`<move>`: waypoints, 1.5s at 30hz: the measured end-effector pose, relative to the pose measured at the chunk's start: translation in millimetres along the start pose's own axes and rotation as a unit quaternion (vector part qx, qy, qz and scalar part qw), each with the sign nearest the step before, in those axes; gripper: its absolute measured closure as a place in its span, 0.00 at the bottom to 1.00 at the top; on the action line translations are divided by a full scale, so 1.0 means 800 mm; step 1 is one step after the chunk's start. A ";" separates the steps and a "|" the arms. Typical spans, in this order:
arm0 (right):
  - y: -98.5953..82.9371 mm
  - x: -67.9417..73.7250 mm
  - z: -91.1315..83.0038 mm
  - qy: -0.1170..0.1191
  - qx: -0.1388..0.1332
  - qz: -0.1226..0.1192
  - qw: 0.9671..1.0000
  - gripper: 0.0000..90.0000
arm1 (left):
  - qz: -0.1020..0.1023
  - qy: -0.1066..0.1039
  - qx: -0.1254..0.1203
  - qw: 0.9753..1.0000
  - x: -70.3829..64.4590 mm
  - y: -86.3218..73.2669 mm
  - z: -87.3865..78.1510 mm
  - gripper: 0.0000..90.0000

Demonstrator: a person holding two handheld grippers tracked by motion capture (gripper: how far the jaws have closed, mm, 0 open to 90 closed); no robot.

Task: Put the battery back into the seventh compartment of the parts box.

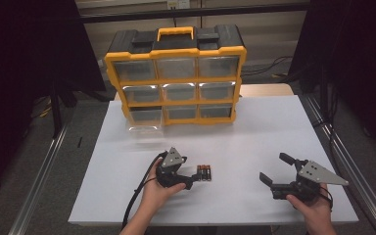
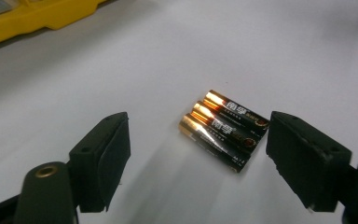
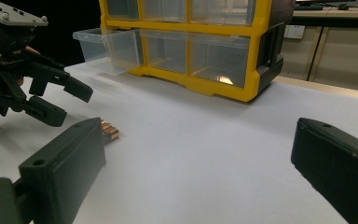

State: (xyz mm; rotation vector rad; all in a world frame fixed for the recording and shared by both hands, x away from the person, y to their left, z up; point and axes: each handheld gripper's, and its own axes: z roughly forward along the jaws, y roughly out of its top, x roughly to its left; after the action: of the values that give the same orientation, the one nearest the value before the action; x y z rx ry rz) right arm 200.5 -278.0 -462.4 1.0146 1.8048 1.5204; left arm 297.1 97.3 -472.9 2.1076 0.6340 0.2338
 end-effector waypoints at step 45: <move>0.000 -0.001 -0.003 -0.002 -0.001 0.002 1.000 0.03 | -0.074 0.027 0.105 0.991 0.009 0.007 0.011 0.86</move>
State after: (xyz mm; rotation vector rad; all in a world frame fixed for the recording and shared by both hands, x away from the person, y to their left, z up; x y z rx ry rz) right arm 199.4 -279.9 -462.1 1.0211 1.7986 1.5221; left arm 308.9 92.4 -473.5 2.2469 0.8766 0.1465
